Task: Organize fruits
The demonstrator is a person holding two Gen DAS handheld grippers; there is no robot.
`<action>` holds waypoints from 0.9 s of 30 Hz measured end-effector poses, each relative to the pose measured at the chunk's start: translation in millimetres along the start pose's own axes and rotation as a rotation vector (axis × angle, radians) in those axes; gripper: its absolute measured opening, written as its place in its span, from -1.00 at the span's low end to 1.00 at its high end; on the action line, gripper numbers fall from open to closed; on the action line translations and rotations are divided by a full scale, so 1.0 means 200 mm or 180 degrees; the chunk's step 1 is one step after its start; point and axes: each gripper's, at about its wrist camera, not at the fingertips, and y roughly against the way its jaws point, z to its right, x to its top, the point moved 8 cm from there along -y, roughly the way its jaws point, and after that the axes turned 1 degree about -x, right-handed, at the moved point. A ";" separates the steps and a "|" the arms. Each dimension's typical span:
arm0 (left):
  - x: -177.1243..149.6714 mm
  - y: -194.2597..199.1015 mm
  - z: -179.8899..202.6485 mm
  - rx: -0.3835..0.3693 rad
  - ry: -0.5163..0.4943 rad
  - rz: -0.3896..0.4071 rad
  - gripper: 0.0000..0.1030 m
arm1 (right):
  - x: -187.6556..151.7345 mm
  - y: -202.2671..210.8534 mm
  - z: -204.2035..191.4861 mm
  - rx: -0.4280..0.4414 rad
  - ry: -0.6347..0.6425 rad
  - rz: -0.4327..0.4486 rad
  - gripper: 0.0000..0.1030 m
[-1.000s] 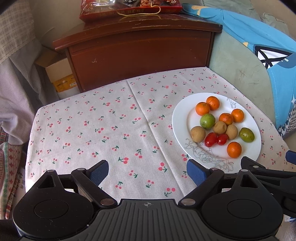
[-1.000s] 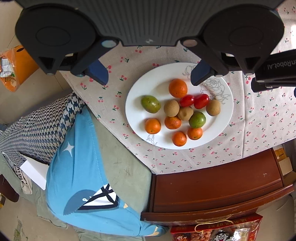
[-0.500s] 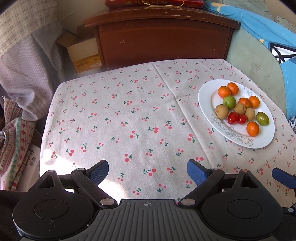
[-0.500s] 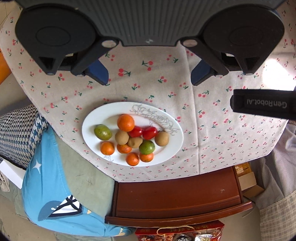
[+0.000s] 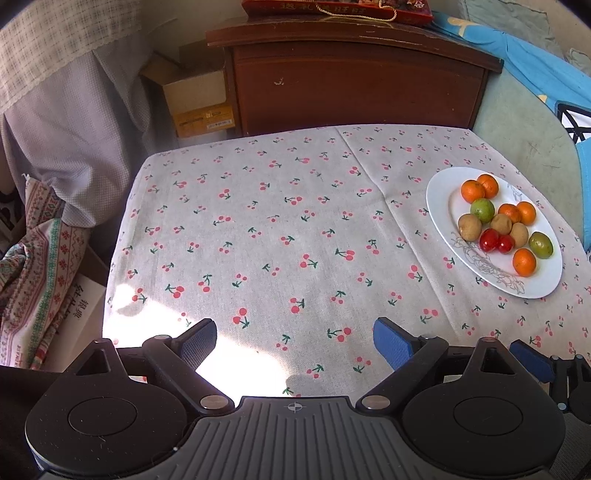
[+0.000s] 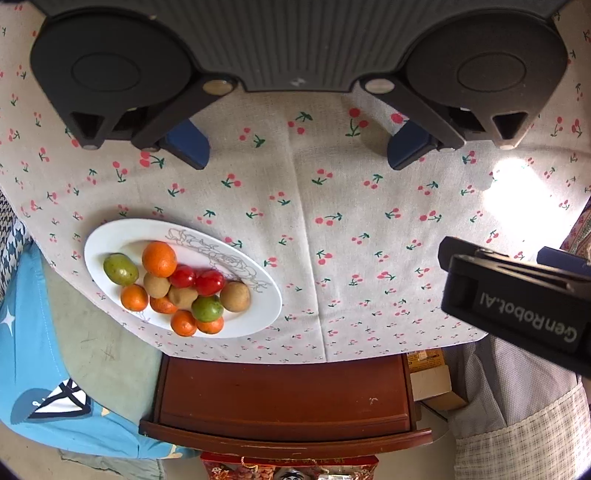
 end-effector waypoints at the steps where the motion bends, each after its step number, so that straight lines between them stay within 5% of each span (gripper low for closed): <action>1: 0.00 0.00 -0.01 0.0009 0.0001 0.0005 0.81 | 0.01 -0.01 0.00 -0.0013 -0.0002 0.0029 0.99; 7: 0.00 -0.01 -0.05 0.0020 0.0065 -0.0009 0.81 | 0.05 -0.06 -0.01 -0.0078 -0.0017 0.0222 0.99; 27: -0.06 -0.13 -0.20 0.0212 0.0212 -0.0184 0.81 | 0.08 -0.10 0.00 -0.0079 -0.0035 0.0226 0.99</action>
